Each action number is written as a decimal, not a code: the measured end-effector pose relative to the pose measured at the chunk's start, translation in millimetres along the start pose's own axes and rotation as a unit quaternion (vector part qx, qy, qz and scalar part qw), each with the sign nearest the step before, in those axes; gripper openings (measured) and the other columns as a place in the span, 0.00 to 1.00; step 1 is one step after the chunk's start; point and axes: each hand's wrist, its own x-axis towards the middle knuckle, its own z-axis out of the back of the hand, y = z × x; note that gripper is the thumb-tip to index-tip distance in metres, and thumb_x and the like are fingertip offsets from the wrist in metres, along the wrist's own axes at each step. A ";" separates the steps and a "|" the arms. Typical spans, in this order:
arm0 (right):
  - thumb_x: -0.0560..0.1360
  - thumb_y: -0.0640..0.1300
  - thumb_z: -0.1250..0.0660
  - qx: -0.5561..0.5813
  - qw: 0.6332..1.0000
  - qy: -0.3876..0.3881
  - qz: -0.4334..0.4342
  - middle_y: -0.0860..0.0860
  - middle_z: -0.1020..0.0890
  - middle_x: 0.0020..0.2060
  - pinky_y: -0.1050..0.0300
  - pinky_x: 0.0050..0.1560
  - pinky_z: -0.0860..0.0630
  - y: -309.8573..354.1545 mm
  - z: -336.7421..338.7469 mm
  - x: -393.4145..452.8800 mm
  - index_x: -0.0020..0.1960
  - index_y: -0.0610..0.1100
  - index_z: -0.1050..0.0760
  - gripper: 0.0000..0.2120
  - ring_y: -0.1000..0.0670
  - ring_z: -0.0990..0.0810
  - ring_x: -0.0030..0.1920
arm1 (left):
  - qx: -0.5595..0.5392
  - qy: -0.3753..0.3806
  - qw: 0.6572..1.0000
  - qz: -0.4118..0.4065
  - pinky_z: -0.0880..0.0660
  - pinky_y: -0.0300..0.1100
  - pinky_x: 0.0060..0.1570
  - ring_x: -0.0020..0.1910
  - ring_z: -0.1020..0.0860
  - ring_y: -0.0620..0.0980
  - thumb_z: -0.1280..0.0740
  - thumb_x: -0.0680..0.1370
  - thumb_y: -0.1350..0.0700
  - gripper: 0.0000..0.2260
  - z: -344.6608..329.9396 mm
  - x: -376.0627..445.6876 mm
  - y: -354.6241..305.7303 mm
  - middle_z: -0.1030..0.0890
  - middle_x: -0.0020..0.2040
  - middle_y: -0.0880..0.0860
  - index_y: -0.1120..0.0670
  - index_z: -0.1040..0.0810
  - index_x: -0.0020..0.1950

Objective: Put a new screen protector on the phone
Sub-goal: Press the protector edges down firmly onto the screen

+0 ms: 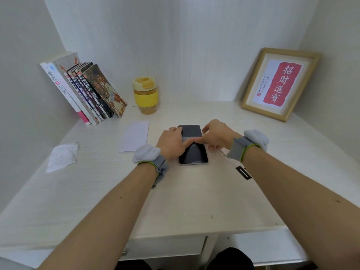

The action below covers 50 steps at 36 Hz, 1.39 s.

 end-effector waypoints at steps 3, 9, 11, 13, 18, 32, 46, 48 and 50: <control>0.69 0.55 0.24 0.017 1.000 0.005 0.000 0.47 0.22 0.37 0.61 0.30 0.22 -1.5 1.6 0.1 0.63 0.36 0.25 0.31 0.50 0.21 0.30 | 0.014 0.004 1.000 -0.001 0.36 0.48 0.64 0.65 0.33 0.61 0.44 0.79 0.37 0.31 0.3 -2.3 -1.9 0.32 0.70 0.59 0.58 0.37 0.72; 0.70 0.51 0.24 0.028 0.999 0.023 0.004 0.46 0.20 0.40 0.66 0.23 0.28 -1.4 2.8 2.1 0.62 0.39 0.23 0.25 0.50 0.22 0.30 | 0.021 0.019 1.000 -0.004 0.35 0.49 0.63 0.64 0.33 0.60 0.45 0.78 0.36 0.31 -1.2 -1.1 0.7 0.32 0.69 0.58 0.58 0.37 0.71; 0.71 0.49 0.24 0.035 0.999 0.029 0.004 0.46 0.19 0.40 0.66 0.22 0.29 -2.1 3.6 2.8 0.62 0.39 0.23 0.24 0.50 0.21 0.30 | 0.017 0.023 1.000 -0.005 0.35 0.49 0.64 0.65 0.34 0.60 0.45 0.78 0.35 0.33 -0.1 -1.5 0.0 0.33 0.70 0.58 0.58 0.39 0.73; 0.72 0.49 0.25 0.032 0.999 0.035 0.004 0.45 0.18 0.43 0.63 0.26 0.24 -2.1 3.3 3.9 0.63 0.39 0.24 0.24 0.50 0.20 0.31 | 0.016 0.029 0.999 -0.005 0.36 0.49 0.64 0.66 0.35 0.60 0.45 0.78 0.35 0.34 1.7 -2.0 -0.6 0.34 0.70 0.57 0.58 0.40 0.73; 0.73 0.49 0.27 0.005 0.998 0.058 0.011 0.39 0.16 0.49 0.49 0.51 0.19 -5.2 5.1 4.7 0.64 0.36 0.25 0.25 0.48 0.20 0.37 | 0.004 0.049 0.999 0.004 0.34 0.49 0.62 0.64 0.33 0.59 0.43 0.75 0.32 0.34 5.3 -1.3 -0.7 0.31 0.68 0.57 0.57 0.36 0.70; 0.65 0.51 0.21 -0.041 0.997 0.070 0.017 0.44 0.20 0.40 0.56 0.40 0.25 -4.7 0.0 -4.1 0.57 0.35 0.21 0.27 0.47 0.25 0.36 | -0.090 0.097 0.991 -0.009 0.35 0.41 0.66 0.67 0.30 0.51 0.31 0.76 0.45 0.32 27.4 -32.6 7.2 0.30 0.70 0.53 0.51 0.39 0.76; 0.68 0.47 0.22 -0.058 0.994 0.084 0.026 0.40 0.15 0.47 0.51 0.52 0.20 -3.7 -0.8 -2.8 0.53 0.36 0.19 0.19 0.48 0.20 0.36 | -0.040 0.121 0.992 -0.013 0.37 0.42 0.68 0.70 0.33 0.52 0.31 0.75 0.43 0.38 34.3 -34.3 0.6 0.34 0.73 0.53 0.55 0.44 0.78; 0.68 0.46 0.22 -0.054 0.994 0.088 0.031 0.40 0.15 0.47 0.50 0.52 0.20 -4.4 -0.8 -3.0 0.53 0.37 0.19 0.18 0.48 0.20 0.36 | -0.036 0.126 0.991 -0.013 0.37 0.42 0.68 0.70 0.33 0.52 0.31 0.75 0.42 0.38 35.2 -34.0 -0.4 0.34 0.74 0.53 0.55 0.44 0.78; 0.68 0.46 0.22 -0.054 0.994 0.092 0.032 0.40 0.15 0.48 0.50 0.52 0.20 -4.2 0.2 -3.9 0.53 0.37 0.19 0.18 0.48 0.20 0.36 | -0.034 0.128 0.991 -0.013 0.37 0.41 0.67 0.70 0.33 0.52 0.31 0.75 0.43 0.37 35.8 -34.0 -1.1 0.34 0.73 0.53 0.55 0.43 0.77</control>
